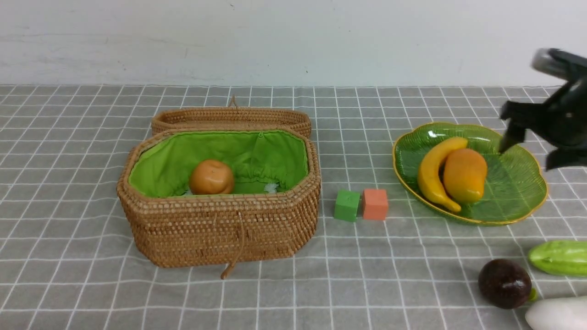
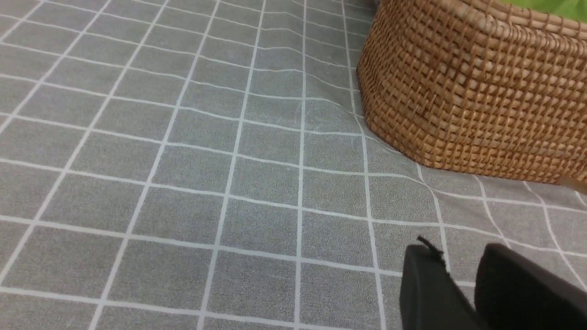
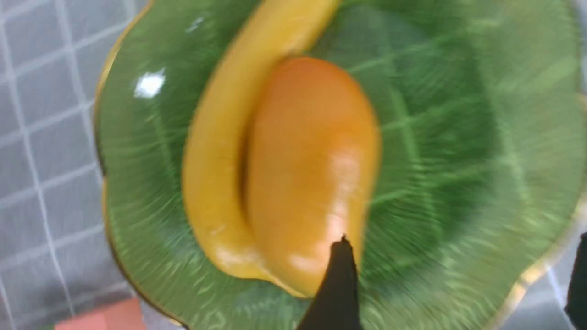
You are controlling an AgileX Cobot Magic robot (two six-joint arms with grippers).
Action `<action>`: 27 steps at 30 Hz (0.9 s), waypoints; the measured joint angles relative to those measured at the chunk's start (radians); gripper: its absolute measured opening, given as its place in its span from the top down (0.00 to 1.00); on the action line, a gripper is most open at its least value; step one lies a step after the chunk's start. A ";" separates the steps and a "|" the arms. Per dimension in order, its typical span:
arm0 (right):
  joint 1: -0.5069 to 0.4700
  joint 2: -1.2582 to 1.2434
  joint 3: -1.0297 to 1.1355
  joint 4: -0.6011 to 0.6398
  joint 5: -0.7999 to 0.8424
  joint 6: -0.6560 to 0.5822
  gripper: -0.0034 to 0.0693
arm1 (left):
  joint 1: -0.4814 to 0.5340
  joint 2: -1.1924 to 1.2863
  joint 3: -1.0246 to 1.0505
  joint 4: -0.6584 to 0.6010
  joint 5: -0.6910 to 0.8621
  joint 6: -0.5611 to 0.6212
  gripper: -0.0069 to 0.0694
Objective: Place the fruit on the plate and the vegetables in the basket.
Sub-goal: Take a chayote with your right arm and place it on the basket on the left.
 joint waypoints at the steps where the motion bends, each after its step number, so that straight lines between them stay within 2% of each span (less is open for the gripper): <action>1: -0.014 -0.020 0.024 -0.019 0.005 0.063 0.17 | 0.000 0.000 0.000 0.000 0.000 0.000 0.69; 3: -0.035 -0.071 0.087 -0.052 0.015 0.217 0.20 | 0.000 0.000 0.000 0.000 0.000 0.000 0.69; 4: -0.036 -0.076 0.102 -0.055 0.018 0.252 0.20 | 0.000 0.000 0.000 0.000 0.000 0.000 0.69; 7: -0.055 -0.142 0.218 -0.083 0.029 0.491 0.22 | 0.000 0.000 0.000 0.000 0.000 0.000 0.69; 9: -0.055 -0.156 0.259 -0.089 0.027 0.557 0.22 | 0.000 0.000 0.000 0.000 0.000 0.000 0.69; 17: -0.087 -0.106 0.333 -0.094 -0.011 0.668 0.22 | 0.000 0.000 0.000 0.000 0.000 0.000 0.68; 27: -0.143 -0.050 0.336 -0.101 -0.086 0.671 0.22 | 0.000 0.000 0.000 0.000 0.000 0.000 0.67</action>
